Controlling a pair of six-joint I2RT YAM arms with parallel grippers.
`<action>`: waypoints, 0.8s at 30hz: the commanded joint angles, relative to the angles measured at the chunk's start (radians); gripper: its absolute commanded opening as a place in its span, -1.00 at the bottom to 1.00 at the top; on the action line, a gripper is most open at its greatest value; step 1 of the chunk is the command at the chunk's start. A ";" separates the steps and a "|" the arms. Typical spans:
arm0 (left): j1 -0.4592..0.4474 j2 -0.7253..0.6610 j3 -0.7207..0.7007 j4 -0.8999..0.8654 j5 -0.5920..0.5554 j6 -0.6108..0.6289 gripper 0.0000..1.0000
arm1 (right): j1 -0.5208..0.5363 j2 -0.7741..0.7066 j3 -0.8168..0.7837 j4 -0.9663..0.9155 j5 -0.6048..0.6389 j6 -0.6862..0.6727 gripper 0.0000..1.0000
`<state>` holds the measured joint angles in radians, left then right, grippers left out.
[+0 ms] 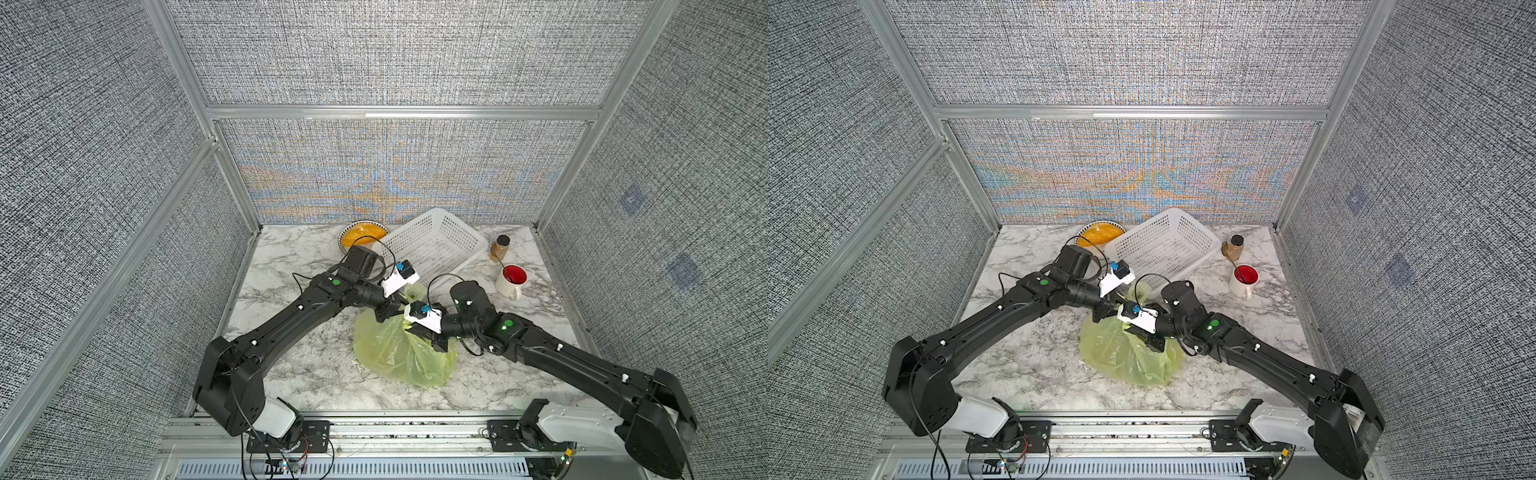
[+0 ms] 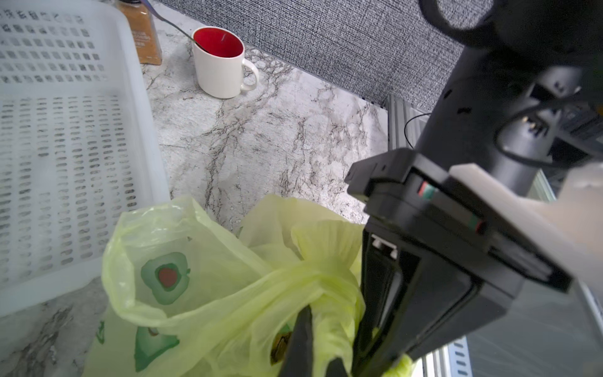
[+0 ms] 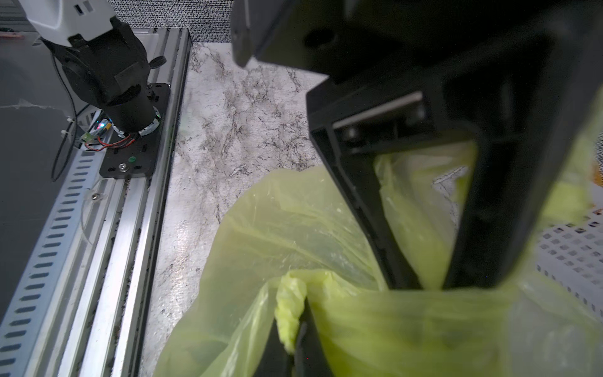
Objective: Place the pineapple into a plastic bag & tie a knot
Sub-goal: Cross the plastic bag at the center of the board.
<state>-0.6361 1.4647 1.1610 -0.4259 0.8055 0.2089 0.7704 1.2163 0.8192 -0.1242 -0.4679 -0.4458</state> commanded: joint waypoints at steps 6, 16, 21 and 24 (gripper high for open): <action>0.001 -0.040 -0.008 0.025 0.014 -0.042 -0.91 | 0.003 0.016 -0.006 0.031 0.164 0.025 -1.00; 0.003 -0.042 0.018 -0.122 -0.002 0.065 -0.17 | 0.002 -0.005 -0.041 0.047 0.181 0.014 -1.00; 0.005 -0.041 0.027 -0.140 -0.021 0.093 -0.01 | 0.006 0.002 -0.042 0.051 0.150 0.007 -1.00; 0.005 -0.027 0.031 -0.129 -0.019 0.081 0.00 | 0.008 0.003 -0.043 0.058 0.145 0.005 -1.00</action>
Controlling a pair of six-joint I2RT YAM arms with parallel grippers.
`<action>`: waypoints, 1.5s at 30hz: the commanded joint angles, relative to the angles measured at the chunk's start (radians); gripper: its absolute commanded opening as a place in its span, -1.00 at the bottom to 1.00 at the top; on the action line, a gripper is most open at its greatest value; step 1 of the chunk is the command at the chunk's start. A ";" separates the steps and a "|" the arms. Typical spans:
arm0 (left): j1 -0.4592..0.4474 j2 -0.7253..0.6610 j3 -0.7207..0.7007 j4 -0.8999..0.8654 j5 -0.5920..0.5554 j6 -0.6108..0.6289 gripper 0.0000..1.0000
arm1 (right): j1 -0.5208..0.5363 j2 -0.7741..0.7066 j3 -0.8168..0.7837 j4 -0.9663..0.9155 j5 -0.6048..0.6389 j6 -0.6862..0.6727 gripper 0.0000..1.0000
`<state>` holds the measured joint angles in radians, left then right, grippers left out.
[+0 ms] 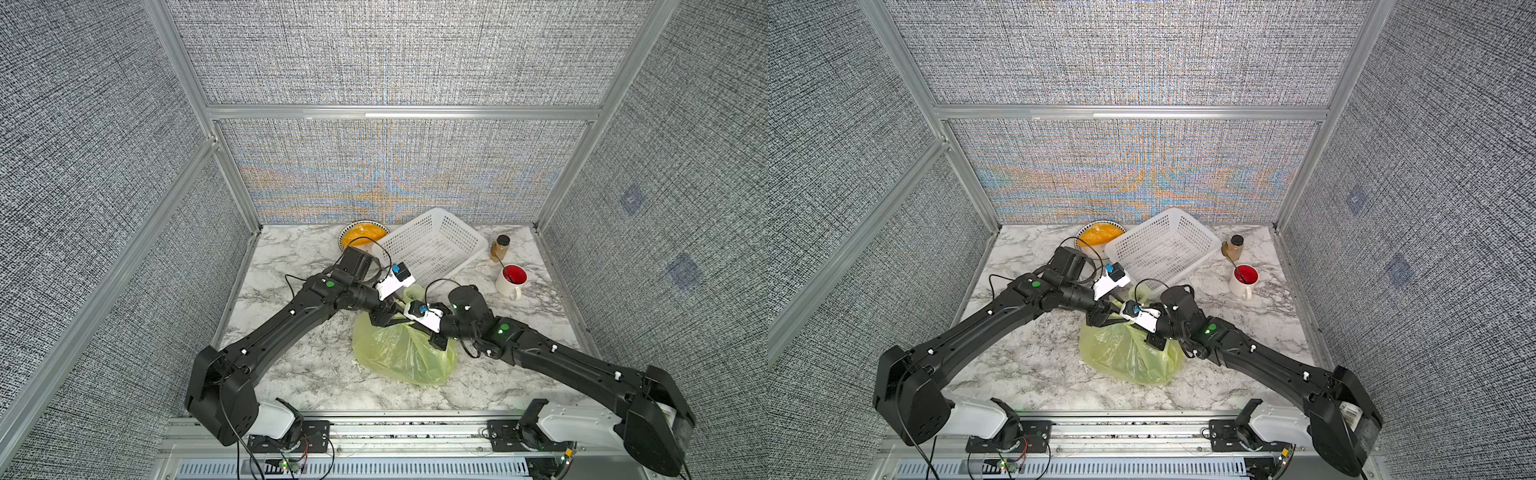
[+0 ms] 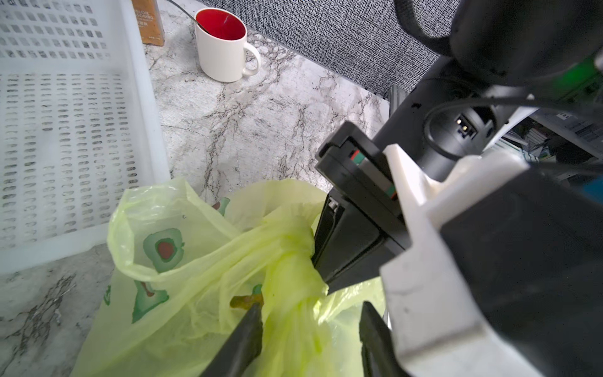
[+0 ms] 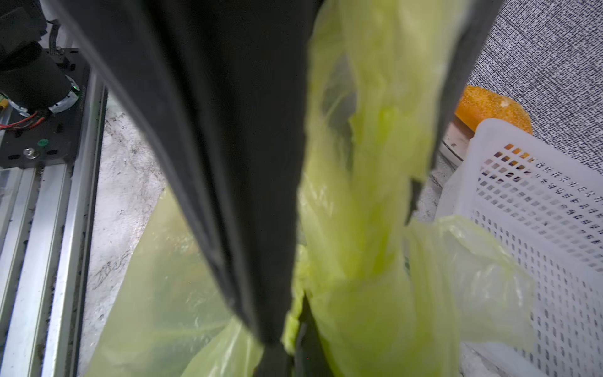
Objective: Place the pineapple into a plastic bag & tie a knot
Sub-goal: Cross the plastic bag at the center of the board.
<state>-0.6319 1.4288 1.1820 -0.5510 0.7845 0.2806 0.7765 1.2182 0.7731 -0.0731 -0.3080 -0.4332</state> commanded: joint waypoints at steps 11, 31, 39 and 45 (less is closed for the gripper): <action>-0.003 0.078 0.010 0.055 -0.002 -0.035 -0.30 | 0.006 0.000 -0.002 0.036 -0.014 0.015 -1.00; -0.029 0.012 -0.074 0.148 -0.048 0.001 -1.00 | 0.005 -0.136 0.421 -0.434 0.011 0.637 -0.01; -0.038 -0.018 -0.112 0.231 -0.064 0.021 -1.00 | -0.094 -0.044 0.513 -0.599 0.165 1.491 -0.48; -0.042 -0.023 -0.120 0.237 -0.051 0.057 -1.00 | -0.146 -0.099 0.342 -0.421 -0.013 1.735 -0.33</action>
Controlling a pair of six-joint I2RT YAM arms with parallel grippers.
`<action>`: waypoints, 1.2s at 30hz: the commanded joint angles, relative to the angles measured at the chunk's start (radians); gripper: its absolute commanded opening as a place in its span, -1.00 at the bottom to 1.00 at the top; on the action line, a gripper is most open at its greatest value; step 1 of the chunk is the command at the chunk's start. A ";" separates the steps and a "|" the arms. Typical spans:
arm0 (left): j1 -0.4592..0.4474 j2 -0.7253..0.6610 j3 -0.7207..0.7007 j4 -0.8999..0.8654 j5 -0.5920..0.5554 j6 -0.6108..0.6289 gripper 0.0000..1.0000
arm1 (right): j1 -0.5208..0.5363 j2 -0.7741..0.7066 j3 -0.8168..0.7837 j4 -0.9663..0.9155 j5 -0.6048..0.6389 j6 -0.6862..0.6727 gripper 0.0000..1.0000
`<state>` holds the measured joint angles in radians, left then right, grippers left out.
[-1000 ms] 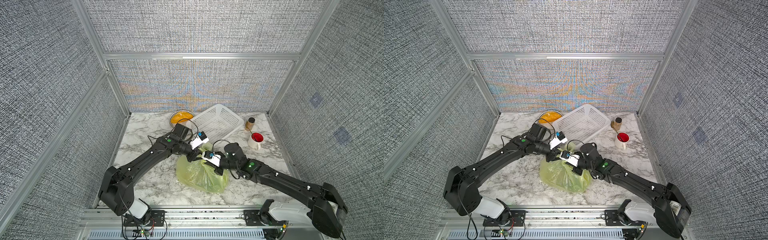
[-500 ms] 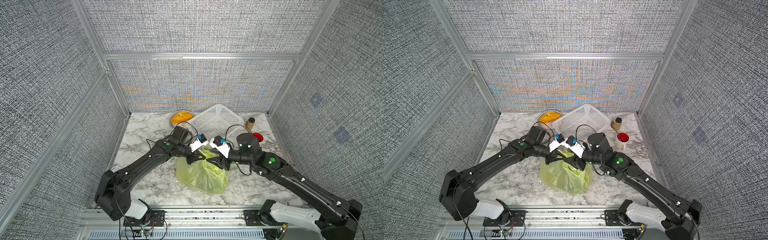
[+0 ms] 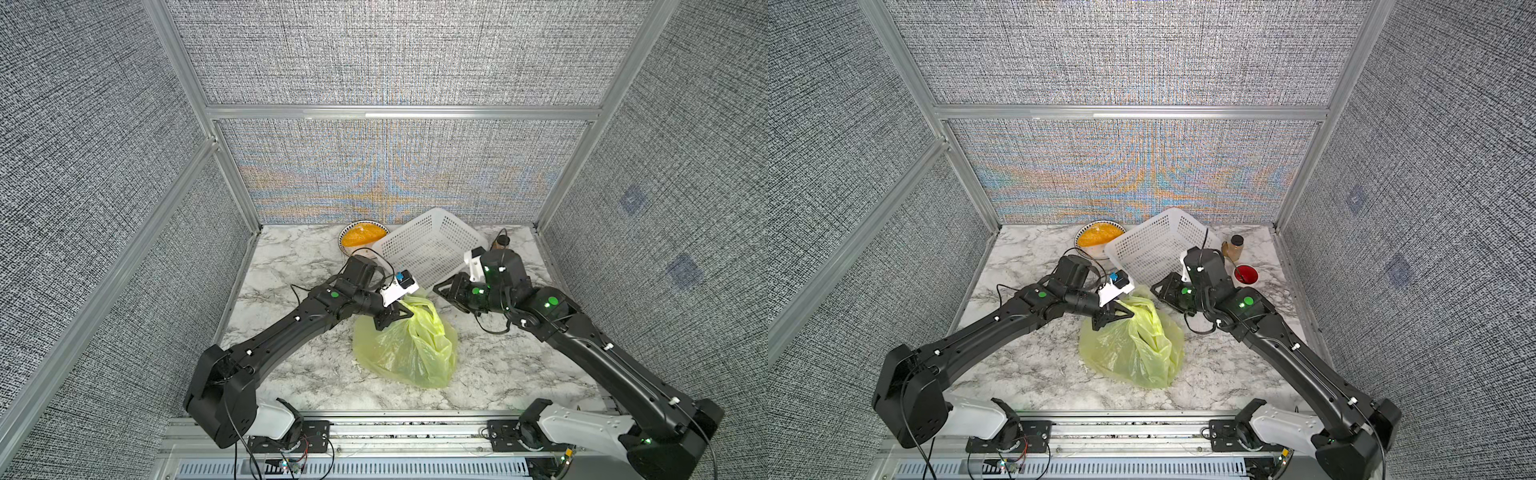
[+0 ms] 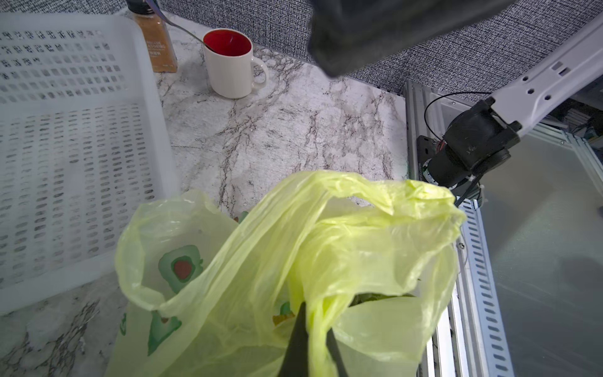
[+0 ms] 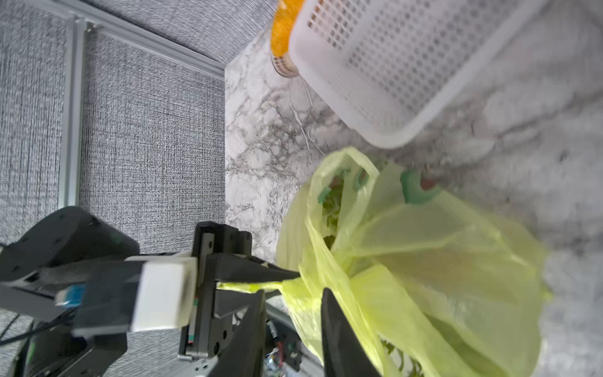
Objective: Place the pineapple into a plastic bag & tie a knot
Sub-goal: Cross the plastic bag at the center of the board.
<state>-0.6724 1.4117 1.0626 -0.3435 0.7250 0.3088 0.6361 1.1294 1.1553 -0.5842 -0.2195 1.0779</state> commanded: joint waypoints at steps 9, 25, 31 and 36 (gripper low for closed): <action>-0.013 -0.005 0.002 -0.003 0.002 0.075 -1.00 | 0.015 0.054 -0.105 0.196 -0.252 0.290 -0.28; -0.031 -0.016 -0.016 0.042 0.000 0.043 -1.00 | 0.069 -0.004 -0.339 0.471 -0.211 0.514 0.15; -0.039 -0.037 -0.040 0.059 -0.005 0.017 -1.00 | 0.087 -0.055 -0.489 0.686 -0.092 0.700 0.50; -0.048 -0.049 -0.059 0.086 -0.007 -0.007 -1.00 | 0.112 -0.041 -0.538 0.808 -0.012 0.788 0.75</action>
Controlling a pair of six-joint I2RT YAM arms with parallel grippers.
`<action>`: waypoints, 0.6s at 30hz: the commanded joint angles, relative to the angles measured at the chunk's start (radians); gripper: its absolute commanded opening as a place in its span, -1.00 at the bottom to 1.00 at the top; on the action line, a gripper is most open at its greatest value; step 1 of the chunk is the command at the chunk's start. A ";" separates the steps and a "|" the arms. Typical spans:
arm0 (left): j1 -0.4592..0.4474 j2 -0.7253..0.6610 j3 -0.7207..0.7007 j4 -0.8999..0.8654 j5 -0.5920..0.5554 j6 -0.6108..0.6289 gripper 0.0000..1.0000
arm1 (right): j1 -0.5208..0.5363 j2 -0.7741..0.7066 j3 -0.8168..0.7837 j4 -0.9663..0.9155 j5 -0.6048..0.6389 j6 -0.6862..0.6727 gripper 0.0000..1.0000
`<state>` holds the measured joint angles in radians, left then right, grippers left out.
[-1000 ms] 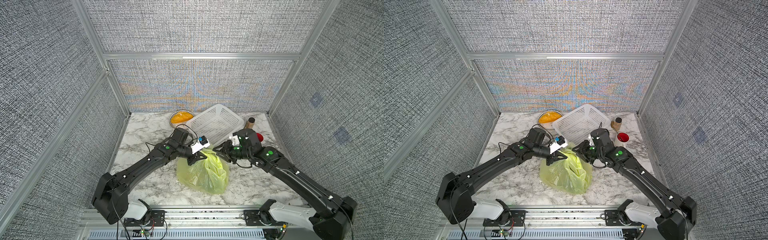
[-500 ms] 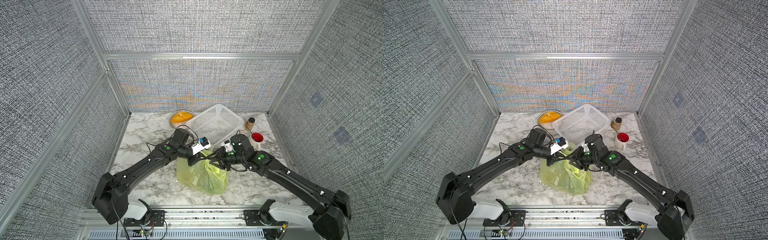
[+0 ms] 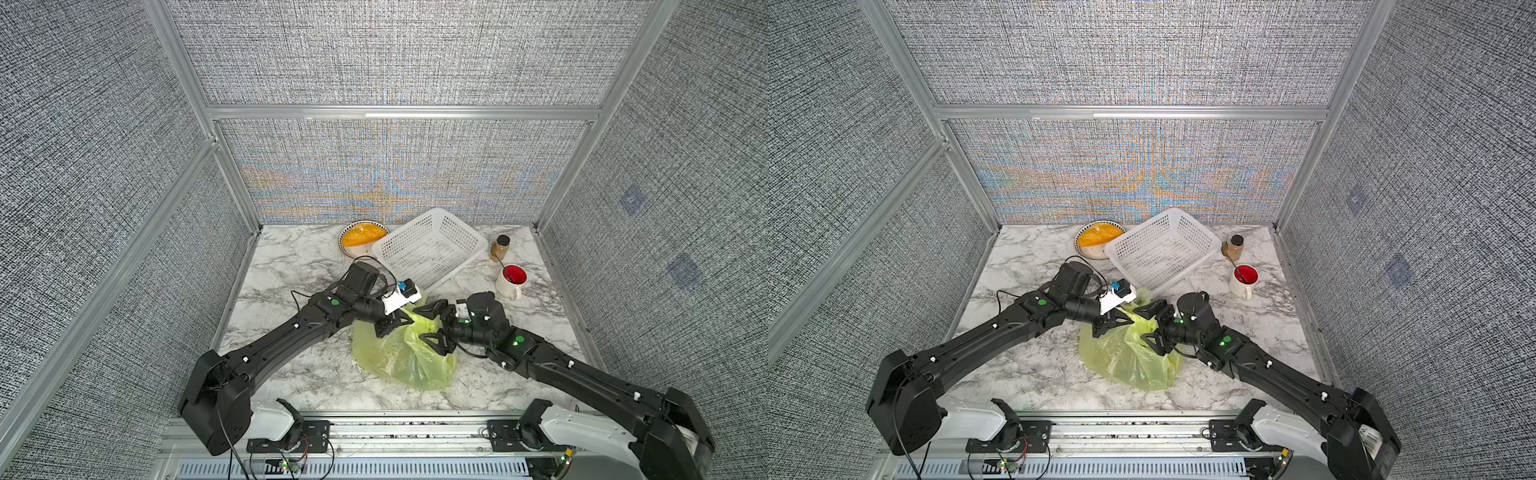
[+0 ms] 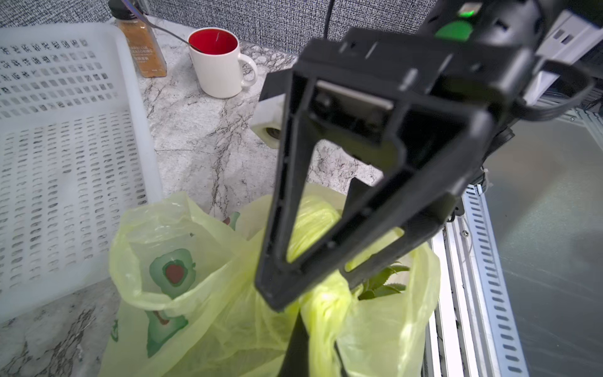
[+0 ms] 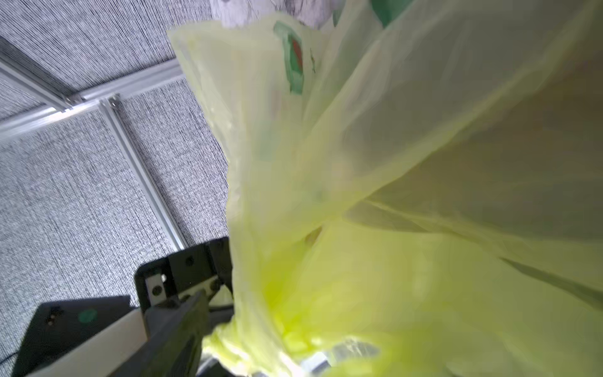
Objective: Place the pineapple into a plastic bag & tie a knot
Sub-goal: Cross the plastic bag at the center of the board.
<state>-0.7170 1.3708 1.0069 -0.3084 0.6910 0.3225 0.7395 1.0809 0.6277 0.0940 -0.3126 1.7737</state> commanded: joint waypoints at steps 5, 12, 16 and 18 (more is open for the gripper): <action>-0.015 -0.006 -0.002 0.051 0.025 -0.022 -1.00 | 0.024 0.054 -0.012 0.206 0.120 0.130 0.79; -0.029 -0.024 -0.007 0.053 0.016 -0.038 -1.00 | 0.045 0.139 -0.006 0.304 0.171 0.157 0.43; -0.030 -0.062 -0.038 0.050 -0.011 -0.063 -1.00 | 0.046 0.122 -0.021 0.288 0.229 0.161 -0.04; -0.030 -0.075 -0.056 0.043 -0.020 -0.076 -1.00 | 0.046 0.118 -0.024 0.291 0.238 0.157 -0.23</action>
<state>-0.7444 1.3109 0.9638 -0.2852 0.6624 0.2760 0.7856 1.2037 0.6060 0.3473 -0.1345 1.9228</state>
